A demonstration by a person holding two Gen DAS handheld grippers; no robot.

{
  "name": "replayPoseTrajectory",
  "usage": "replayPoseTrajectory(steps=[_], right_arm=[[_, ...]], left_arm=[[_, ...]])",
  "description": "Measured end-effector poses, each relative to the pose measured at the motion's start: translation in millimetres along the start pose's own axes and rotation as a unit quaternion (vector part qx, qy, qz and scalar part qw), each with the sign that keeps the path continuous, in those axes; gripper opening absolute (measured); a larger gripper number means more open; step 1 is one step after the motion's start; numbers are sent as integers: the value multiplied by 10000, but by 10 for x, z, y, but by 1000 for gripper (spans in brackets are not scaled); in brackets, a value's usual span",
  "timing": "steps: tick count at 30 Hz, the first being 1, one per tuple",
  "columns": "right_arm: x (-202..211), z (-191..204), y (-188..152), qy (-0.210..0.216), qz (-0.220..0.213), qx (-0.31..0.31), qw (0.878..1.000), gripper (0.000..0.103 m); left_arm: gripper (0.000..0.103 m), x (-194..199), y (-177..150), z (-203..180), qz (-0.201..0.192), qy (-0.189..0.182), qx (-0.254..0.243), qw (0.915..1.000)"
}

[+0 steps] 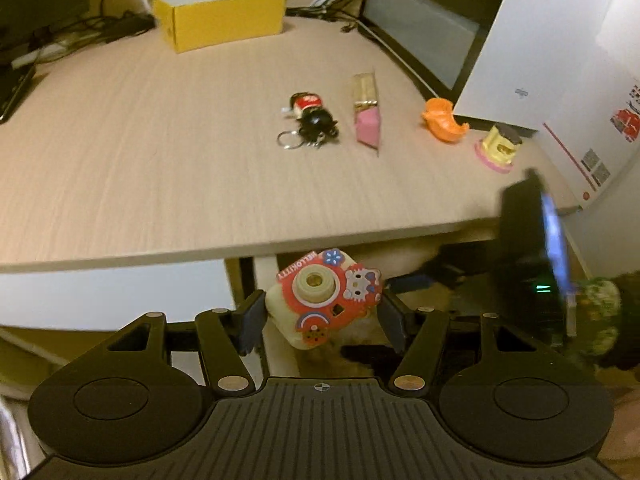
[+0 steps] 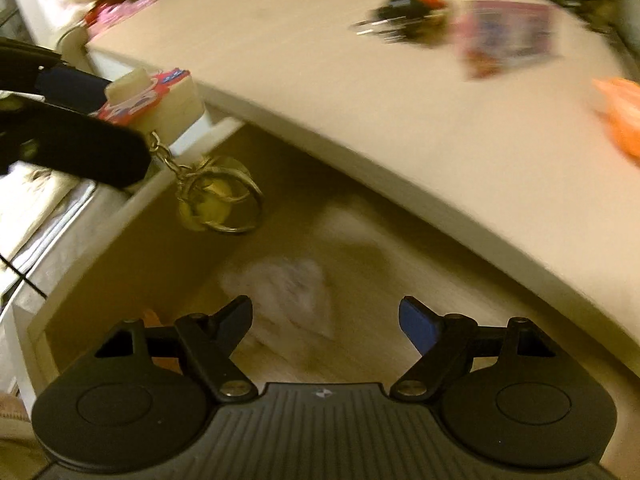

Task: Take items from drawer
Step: 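Lift the Hello Kitty toy with the left gripper while the right grasps the white lace cloth, then set the Hello Kitty toy on the desktop with the left gripper while the right sets the lace cloth there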

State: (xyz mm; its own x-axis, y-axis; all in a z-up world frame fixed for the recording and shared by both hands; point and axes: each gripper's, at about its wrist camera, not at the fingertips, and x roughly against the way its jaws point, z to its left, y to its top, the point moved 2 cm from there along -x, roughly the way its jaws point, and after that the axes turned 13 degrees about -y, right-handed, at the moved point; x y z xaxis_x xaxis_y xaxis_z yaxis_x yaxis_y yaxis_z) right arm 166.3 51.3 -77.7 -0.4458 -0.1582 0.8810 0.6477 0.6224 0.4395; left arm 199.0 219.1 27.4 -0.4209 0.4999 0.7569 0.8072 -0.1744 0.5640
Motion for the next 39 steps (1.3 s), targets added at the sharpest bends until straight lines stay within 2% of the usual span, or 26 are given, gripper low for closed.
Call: replayPoseTrajectory(steps=[1, 3, 4, 6, 8, 11, 14, 20, 22, 24, 27, 29, 32, 34, 39], right_arm=[[-67, 54, 30, 53, 60, 62, 9999, 79], [-184, 135, 62, 109, 232, 144, 9996, 59], [-229, 162, 64, 156, 354, 153, 9991, 42], [-228, 175, 52, 200, 461, 116, 9987, 35], [-127, 160, 15, 114, 420, 87, 9990, 20], [117, 64, -96, -104, 305, -104, 9994, 16], [438, -128, -256, -327, 164, -569, 9977, 13], [1245, -530, -577, -816, -366, -1547, 9839, 13], [1540, -692, -594, -1004, -553, -1764, 9776, 13], [1884, -893, -490, -1259, -934, -1903, 9691, 12], [2377, -1167, -251, -1750, -1666, -2036, 9488, 12], [2557, -1419, -74, -2045, -1978, -2094, 9355, 13], [2470, -1738, 150, -2556, -1988, -2094, 9227, 13], [2311, -1902, 190, -2695, -1805, -2139, 9214, 13], [1696, -2376, 53, -2889, -1020, -2493, 9187, 13]], left_arm=[[65, 14, -13, 11, 19, 26, -1, 10000], [65, 56, 1, 43, 62, 74, -30, 9999], [65, 59, -7, 44, 70, 69, -52, 9999], [65, 30, 4, 44, 78, 22, -131, 9999], [65, 13, -30, -1, 91, -61, -243, 9996], [65, -20, -46, -75, 134, -238, -439, 9987], [65, 17, -100, -126, 134, -432, -600, 9972], [65, 179, -66, -137, -24, -876, -605, 9943], [65, 275, 142, -239, -318, -1060, -816, 9905], [65, 431, 439, -350, -781, -1130, -1105, 9843], [66, 594, 887, -451, -1402, -1102, -1336, 9749], [66, 550, 1131, -473, -1634, -1063, -1313, 9720], [66, 179, 1425, -488, -1632, -1169, -1102, 9734], [66, -245, 1497, -526, -1429, -1278, -1078, 9755], [66, -1120, 1459, -516, -821, -726, -1247, 9861]])
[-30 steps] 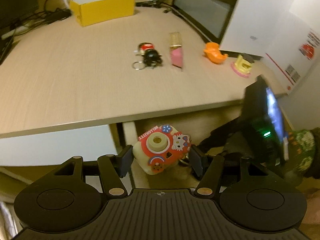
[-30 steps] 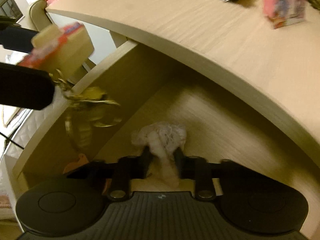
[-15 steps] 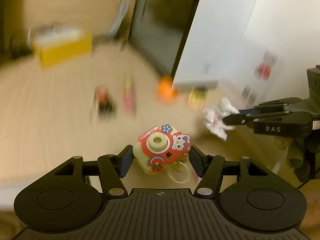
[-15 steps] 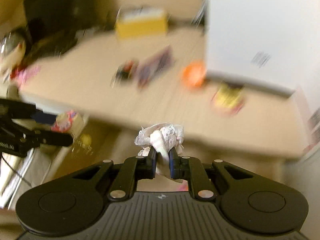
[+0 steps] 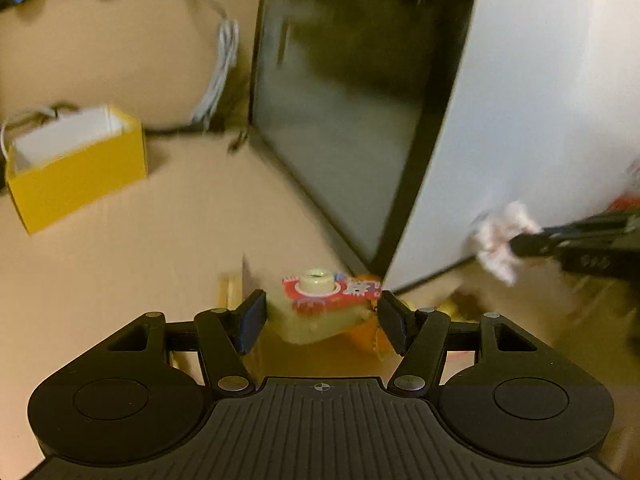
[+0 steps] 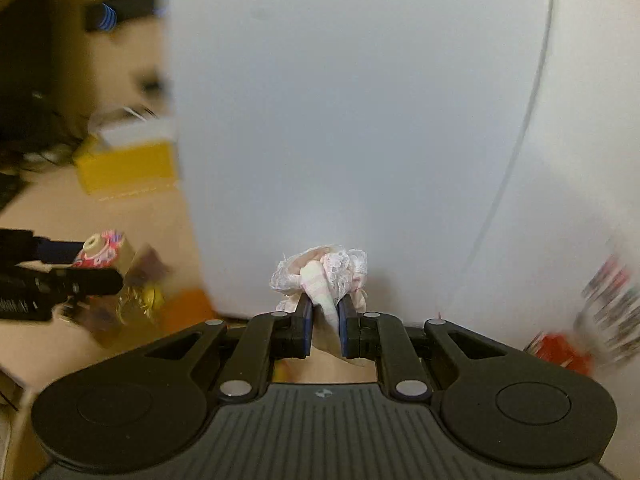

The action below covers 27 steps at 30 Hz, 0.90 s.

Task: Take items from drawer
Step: 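Set the Hello Kitty toy on the desktop with the left gripper while the right sets the lace cloth there, then grasp the white-red hand mirror packet in the drawer with the left gripper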

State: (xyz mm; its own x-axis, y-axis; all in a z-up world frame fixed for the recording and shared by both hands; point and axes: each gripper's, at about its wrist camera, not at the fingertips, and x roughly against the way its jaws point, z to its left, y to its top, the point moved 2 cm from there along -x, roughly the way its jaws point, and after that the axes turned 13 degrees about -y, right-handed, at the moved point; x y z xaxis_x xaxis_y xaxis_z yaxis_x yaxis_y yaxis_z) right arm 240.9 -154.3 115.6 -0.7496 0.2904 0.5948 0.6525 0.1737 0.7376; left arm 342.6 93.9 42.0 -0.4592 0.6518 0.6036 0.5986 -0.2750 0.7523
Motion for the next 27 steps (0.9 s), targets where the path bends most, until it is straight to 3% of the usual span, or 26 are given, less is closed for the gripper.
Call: replayPoseTrajectory(steps=[2, 6, 8, 9, 11, 14, 18, 23, 26, 27], right_arm=[[-278, -42, -108, 5, 331, -86, 9994, 13], [-687, -55, -262, 34, 774, -84, 9970, 13], [-785, -49, -296, 69, 853, -73, 9963, 19], [-814, -50, -301, 68, 864, -71, 9962, 24], [-849, -57, -294, 40, 890, -23, 9960, 49], [-791, -104, -263, 6, 766, -31, 9971, 53], [-544, -165, -215, -42, 463, -57, 9989, 56], [22, -231, -379, 252, 414, -221, 9986, 67], [121, 79, -501, 732, 832, -251, 9935, 74], [134, 136, -583, 909, 1051, -256, 9900, 74]], left_arm=[[66, -200, -56, 23, 177, 100, 29, 9998], [63, -314, -54, -15, 239, 244, -437, 9985], [61, -291, -29, 15, 236, 257, -393, 9986], [61, -258, -12, 29, 189, 262, -366, 9988], [61, -129, 36, 51, 4, 315, -290, 9991], [61, 181, 84, 60, -247, 380, -295, 9985], [61, 568, -27, -43, -218, 320, -516, 9979], [61, 879, -454, -331, 293, -448, -720, 9960], [60, 857, -799, -488, 1070, -964, -885, 9856], [59, 795, -959, -554, 1513, -1125, -952, 9774]])
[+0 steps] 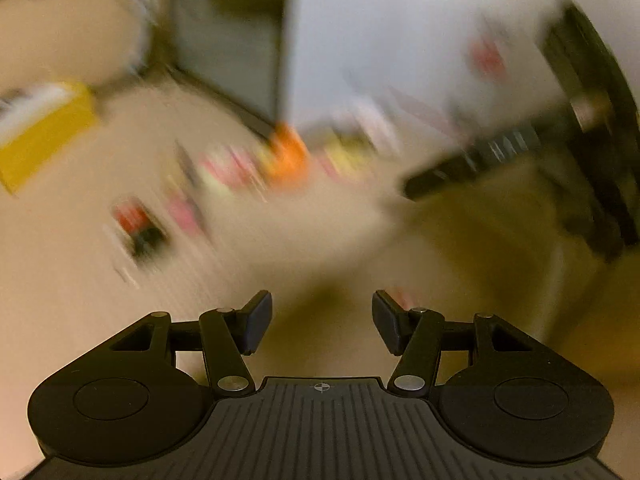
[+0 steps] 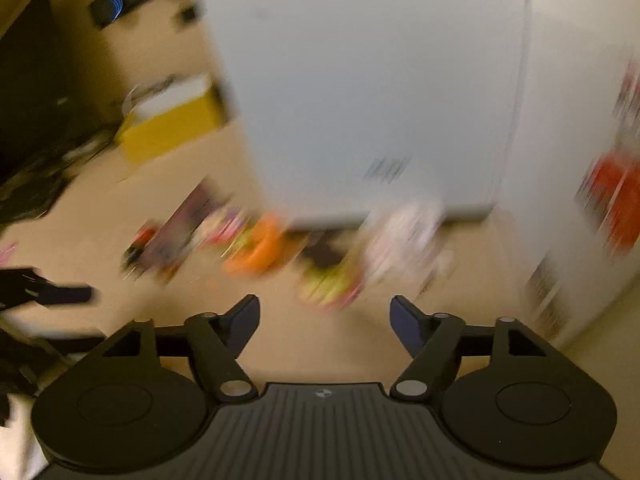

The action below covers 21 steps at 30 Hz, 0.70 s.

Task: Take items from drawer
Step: 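Grasp the white-red hand mirror packet in the drawer with the left gripper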

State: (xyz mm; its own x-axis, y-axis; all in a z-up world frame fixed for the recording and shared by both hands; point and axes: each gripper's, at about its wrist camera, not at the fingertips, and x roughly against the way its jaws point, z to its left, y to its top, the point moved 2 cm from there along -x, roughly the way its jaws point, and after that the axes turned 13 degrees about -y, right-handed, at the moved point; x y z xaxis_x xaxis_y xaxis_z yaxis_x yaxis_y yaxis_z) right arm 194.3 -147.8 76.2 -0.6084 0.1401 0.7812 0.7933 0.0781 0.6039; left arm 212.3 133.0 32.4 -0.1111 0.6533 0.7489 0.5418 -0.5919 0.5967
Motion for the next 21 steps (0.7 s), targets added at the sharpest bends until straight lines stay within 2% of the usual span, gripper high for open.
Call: replayPoseTrajectory(steps=[1, 2, 3, 5, 7, 9, 13, 14, 17, 21], right_arm=[[-76, 70, -91, 217, 298, 17, 9993, 75], [-163, 146, -192, 414, 610, 52, 9973, 75], [-267, 233, -332, 525, 965, 80, 9939, 75], [-516, 363, -589, 587, 1603, 145, 9852, 74], [-746, 522, -822, 544, 2124, 229, 9754, 74], [-938, 622, -989, 467, 2535, 402, 9654, 74], [-1138, 713, -1154, 220, 3037, 522, 9511, 74], [-1164, 730, -1177, 234, 3133, 528, 9479, 75], [-1257, 814, -1231, 287, 3395, 578, 9384, 75], [-1350, 931, -1271, 153, 3564, 798, 9308, 72]], left_arm=[[57, -111, -94, -28, 393, -134, -26, 9991], [50, -243, -202, -50, 797, -217, -37, 9966], [46, -341, -284, -50, 1042, -219, -17, 9943], [39, -532, -431, 9, 1449, -197, 218, 9890], [39, -659, -515, 84, 1710, -253, 483, 9838], [39, -741, -567, 148, 1840, -263, 719, 9799], [39, -836, -616, 187, 2068, -275, 936, 9735], [39, -854, -639, 184, 2149, -346, 990, 9710], [27, -887, -692, 216, 2195, -634, 1352, 9641], [26, -973, -705, 357, 2277, -920, 1789, 9527]])
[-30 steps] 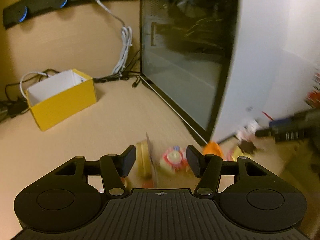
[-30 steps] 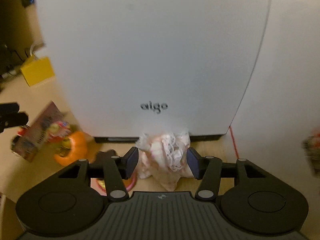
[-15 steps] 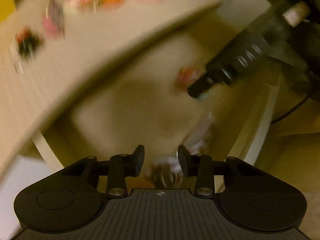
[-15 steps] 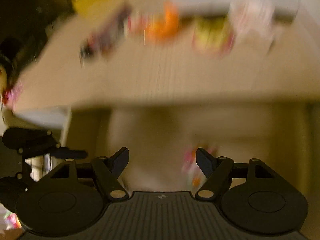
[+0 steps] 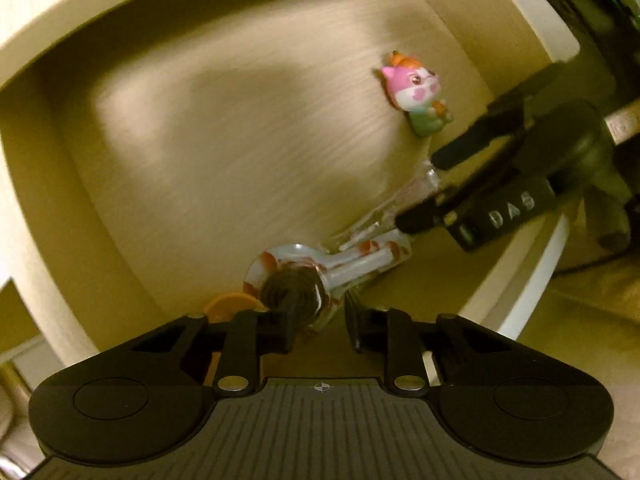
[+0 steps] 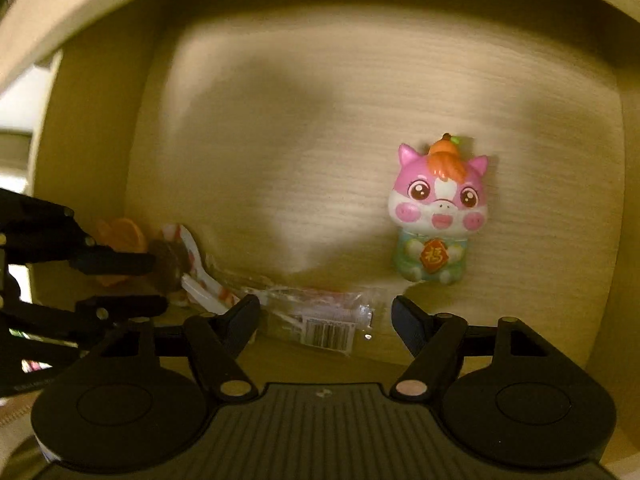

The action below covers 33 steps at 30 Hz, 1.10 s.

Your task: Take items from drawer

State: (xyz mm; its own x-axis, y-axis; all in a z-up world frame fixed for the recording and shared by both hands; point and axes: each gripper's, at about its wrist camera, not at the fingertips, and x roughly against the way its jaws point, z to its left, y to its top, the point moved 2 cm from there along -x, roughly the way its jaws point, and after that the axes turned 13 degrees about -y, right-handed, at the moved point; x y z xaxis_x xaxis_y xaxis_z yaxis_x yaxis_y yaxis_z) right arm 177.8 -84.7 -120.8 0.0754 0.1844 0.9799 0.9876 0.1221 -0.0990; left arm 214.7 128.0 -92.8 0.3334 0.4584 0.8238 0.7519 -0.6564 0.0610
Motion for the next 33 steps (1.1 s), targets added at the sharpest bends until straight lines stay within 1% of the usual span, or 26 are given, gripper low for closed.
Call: replayPoseTrajectory(steps=[2, 6, 8, 13, 16, 18, 20, 21, 22, 23, 25, 27, 28, 31, 33], right_arm=[[-36, 47, 28, 66, 169, 125, 9998, 68], [-36, 148, 94, -46, 290, 308, 9991, 67], [-32, 178, 113, -34, 317, 330, 9989, 65], [16, 203, 171, -22, 184, 237, 9995, 62], [51, 171, 256, 38, 65, 44, 10000, 60], [88, 133, 333, 91, -59, -97, 9999, 57], [135, 82, 422, 161, -234, -260, 9993, 55], [170, 44, 478, 188, -371, -198, 9989, 54], [202, 18, 525, 244, -482, -260, 9982, 53], [237, -4, 563, 273, -603, -334, 9972, 53], [334, -38, 604, 66, -963, -304, 9949, 53], [444, -55, 576, -211, -1293, -159, 9913, 54], [499, -67, 538, -263, -1424, -105, 9894, 55], [627, -74, 389, -216, -1613, 122, 9866, 55], [655, 90, 228, -101, -1539, 318, 9875, 62]], left_arm=[[24, -2, 26, 7, 96, -79, 7, 9999], [20, -42, 66, 62, 187, -327, 63, 9993], [17, -69, 97, 67, 181, -410, 89, 9990], [14, -55, 185, 46, -26, -436, 39, 9990], [13, 13, 241, 86, -275, -427, 90, 9987], [12, 49, 300, 102, -529, -306, 93, 9981], [10, 74, 362, 126, -770, -50, 85, 9970], [11, 91, 390, 140, -915, 3, 99, 9958], [11, 117, 413, 159, -1070, 51, 162, 9941], [13, 155, 427, 175, -1207, 125, 242, 9923], [16, 258, 418, 183, -1413, 249, 311, 9892], [16, 354, 398, 174, -1613, 344, 317, 9858], [16, 434, 367, 146, -1725, 434, 275, 9837], [16, 630, 257, 69, -1979, 648, 136, 9780], [16, 711, 185, 34, -2081, 747, 133, 9752]])
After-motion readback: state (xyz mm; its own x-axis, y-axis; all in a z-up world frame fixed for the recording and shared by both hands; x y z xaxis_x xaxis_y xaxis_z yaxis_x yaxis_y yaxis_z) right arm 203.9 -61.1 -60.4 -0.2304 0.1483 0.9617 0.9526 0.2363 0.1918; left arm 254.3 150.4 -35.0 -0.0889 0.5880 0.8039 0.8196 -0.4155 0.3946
